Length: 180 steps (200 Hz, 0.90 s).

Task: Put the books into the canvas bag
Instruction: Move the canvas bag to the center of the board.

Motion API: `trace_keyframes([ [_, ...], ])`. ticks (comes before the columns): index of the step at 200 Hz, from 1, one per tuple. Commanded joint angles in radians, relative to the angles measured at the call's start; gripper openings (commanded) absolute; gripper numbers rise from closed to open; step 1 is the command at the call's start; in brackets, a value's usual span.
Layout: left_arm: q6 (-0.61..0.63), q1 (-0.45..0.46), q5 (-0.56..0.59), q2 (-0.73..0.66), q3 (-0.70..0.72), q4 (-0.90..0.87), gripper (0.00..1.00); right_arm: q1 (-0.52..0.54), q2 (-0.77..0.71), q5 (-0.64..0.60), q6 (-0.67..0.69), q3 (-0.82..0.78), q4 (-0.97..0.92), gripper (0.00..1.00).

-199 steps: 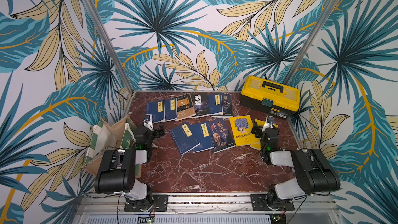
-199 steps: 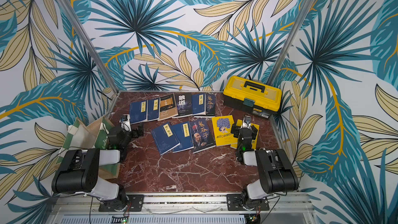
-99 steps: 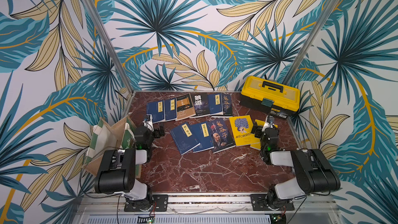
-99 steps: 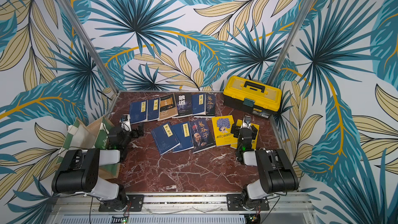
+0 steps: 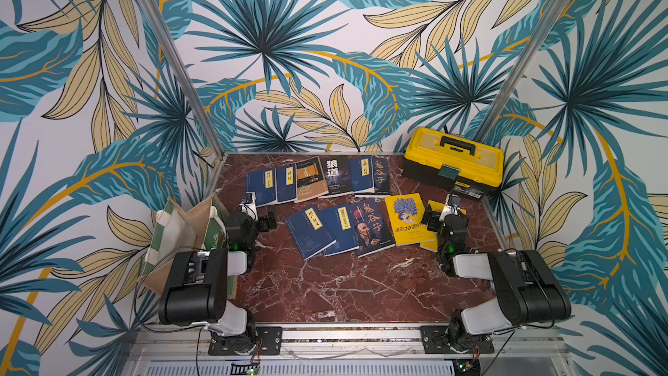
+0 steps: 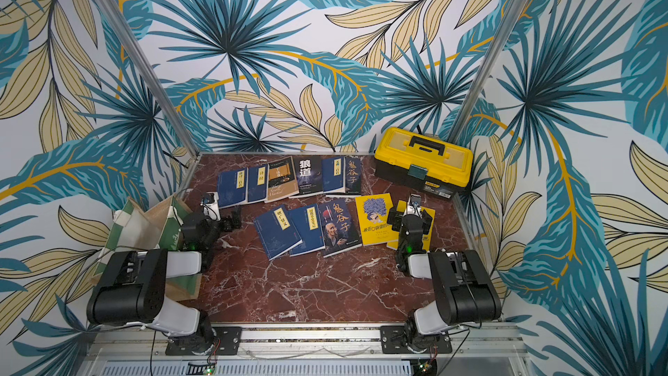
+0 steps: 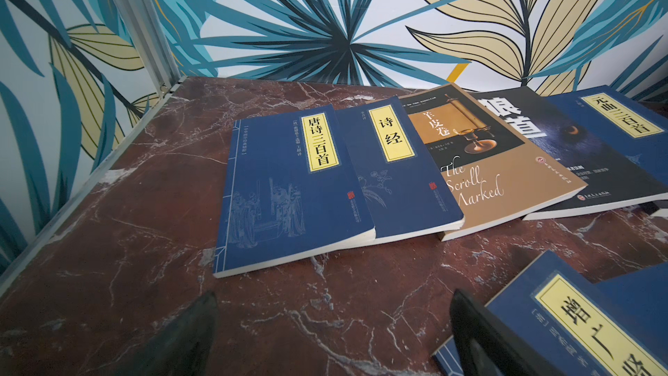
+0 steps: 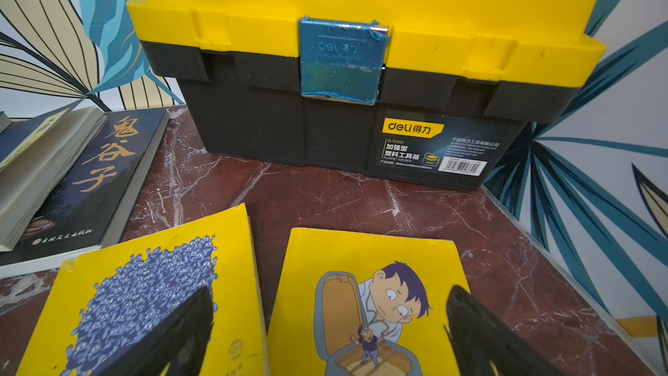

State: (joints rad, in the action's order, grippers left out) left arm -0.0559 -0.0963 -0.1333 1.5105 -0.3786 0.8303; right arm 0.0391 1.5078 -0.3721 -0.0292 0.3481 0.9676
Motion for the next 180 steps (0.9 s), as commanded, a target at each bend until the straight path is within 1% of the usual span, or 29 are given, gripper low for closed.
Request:
trace_keyframes([
  [1, 0.014, 0.006, 0.001, 0.001, -0.026, -0.005, 0.99, -0.004, -0.001, 0.0, 0.0, -0.023, 0.046, 1.0],
  [12, 0.017, 0.009, -0.002, -0.021, -0.02, -0.006, 1.0, -0.004, -0.004, -0.011, -0.004, -0.054, 0.107, 1.0],
  [33, 0.009, 0.009, 0.027, -0.076, -0.012, -0.037, 0.99, -0.004, -0.008, -0.006, 0.004, -0.106, 0.21, 1.0],
  [43, 0.005, 0.008, 0.025, -0.105, -0.015, -0.05, 1.0, -0.002, -0.029, 0.003, 0.008, -0.121, 0.222, 0.99],
  [54, 0.009, 0.009, 0.016, -0.151, -0.021, -0.083, 1.0, -0.002, -0.073, -0.001, 0.009, -0.126, 0.191, 1.0],
  [64, -0.004, 0.009, 0.025, -0.207, -0.05, -0.176, 1.0, -0.002, -0.126, -0.016, 0.003, -0.114, 0.119, 1.0],
  [92, -0.053, 0.01, 0.058, -0.381, -0.179, -0.535, 1.0, -0.001, -0.28, -0.028, -0.001, -0.036, -0.148, 1.0],
  [107, -0.064, 0.011, 0.096, -0.457, -0.253, -0.692, 1.0, -0.001, -0.324, -0.026, -0.025, 0.044, -0.31, 1.0],
  [119, -0.07, 0.01, 0.16, -0.501, -0.335, -0.835, 1.0, 0.002, -0.342, -0.019, -0.06, 0.142, -0.504, 1.0],
  [125, -0.072, 0.01, 0.183, -0.519, -0.38, -0.912, 1.0, 0.004, -0.343, -0.011, -0.082, 0.189, -0.584, 1.0],
  [130, -0.07, 0.012, 0.231, -0.532, -0.414, -0.975, 1.0, 0.008, -0.341, -0.005, -0.1, 0.224, -0.635, 1.0],
  [146, -0.076, 0.01, 0.295, -0.559, -0.542, -1.18, 1.0, 0.029, -0.328, 0.024, -0.168, 0.318, -0.774, 1.0],
  [164, -0.089, 0.009, 0.285, -0.559, -0.679, -1.395, 0.99, 0.074, -0.261, 0.111, -0.208, 0.42, -0.893, 1.0],
  [180, -0.12, -0.012, 0.287, -0.526, -0.796, -1.572, 1.0, 0.162, -0.172, 0.118, -0.215, 0.525, -1.008, 0.99],
])
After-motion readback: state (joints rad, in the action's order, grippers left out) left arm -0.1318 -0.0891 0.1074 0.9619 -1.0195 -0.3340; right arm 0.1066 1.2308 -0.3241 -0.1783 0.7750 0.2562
